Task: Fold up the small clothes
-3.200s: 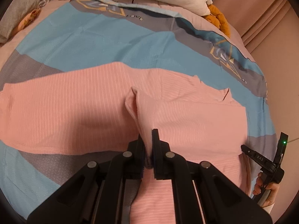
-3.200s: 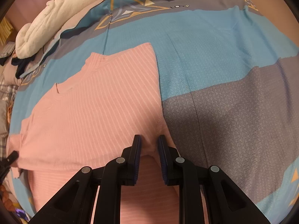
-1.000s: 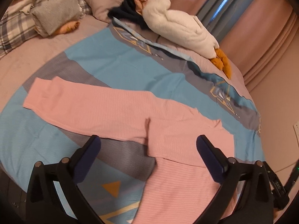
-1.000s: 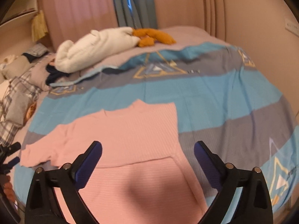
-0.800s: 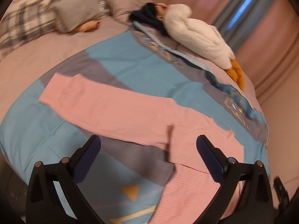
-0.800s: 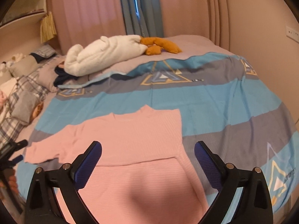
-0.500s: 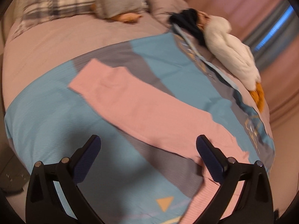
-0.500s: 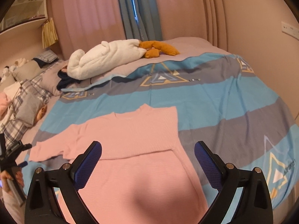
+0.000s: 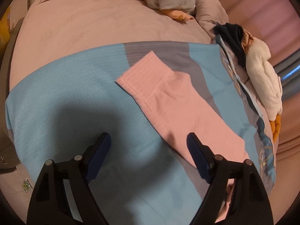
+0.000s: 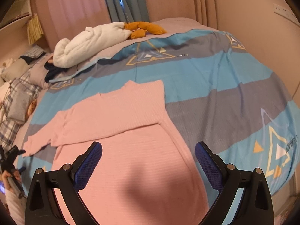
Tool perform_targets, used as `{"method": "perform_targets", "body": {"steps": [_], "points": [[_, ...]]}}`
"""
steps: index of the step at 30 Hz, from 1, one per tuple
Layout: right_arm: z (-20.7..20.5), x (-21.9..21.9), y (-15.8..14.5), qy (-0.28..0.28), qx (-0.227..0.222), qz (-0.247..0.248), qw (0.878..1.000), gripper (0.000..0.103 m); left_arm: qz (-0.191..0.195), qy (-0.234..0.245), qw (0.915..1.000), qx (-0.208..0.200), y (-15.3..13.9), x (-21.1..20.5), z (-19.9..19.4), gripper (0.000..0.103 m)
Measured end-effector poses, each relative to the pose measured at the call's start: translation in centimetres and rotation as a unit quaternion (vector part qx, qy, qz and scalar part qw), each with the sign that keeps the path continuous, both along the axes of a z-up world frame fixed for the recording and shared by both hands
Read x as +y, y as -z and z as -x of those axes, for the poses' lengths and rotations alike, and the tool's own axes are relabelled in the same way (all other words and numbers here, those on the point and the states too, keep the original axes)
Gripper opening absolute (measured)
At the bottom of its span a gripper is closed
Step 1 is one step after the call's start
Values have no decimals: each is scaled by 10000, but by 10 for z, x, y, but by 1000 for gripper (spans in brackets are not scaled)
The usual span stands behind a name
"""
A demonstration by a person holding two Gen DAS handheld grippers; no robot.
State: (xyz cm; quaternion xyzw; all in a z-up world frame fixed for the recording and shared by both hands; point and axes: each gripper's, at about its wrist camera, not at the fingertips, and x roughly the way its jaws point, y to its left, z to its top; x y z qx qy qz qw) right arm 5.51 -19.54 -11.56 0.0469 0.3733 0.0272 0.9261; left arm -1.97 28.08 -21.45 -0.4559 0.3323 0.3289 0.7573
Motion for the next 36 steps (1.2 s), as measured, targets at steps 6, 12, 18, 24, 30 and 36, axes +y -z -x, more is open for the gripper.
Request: {"method": "perform_targets", "body": {"steps": [6, 12, 18, 24, 30, 36], "points": [[-1, 4, 1, -42, 23, 17, 10000, 99, 120, -361, 9983, -449, 5, 20, 0, 69], [-5, 11, 3, -87, 94, -21, 9999, 99, 260, -565, 9959, -663, 16, 38, -5, 12], [-5, 10, 3, -50, 88, -33, 9999, 99, 175, -637, 9938, -892, 5, 34, -9, 8], [-3, 4, -1, 24, 39, -95, 9999, 99, -392, -205, 9927, -1119, -35, 14, -25, 7], [3, -5, -3, 105, -32, -162, 9998, 99, -688, 310, 9897, -1213, -68, -17, -45, 6], [7, -12, -7, 180, -114, -214, 9995, 99, -943, 960, 9814, -1371, -96, -57, -71, 6]]}}
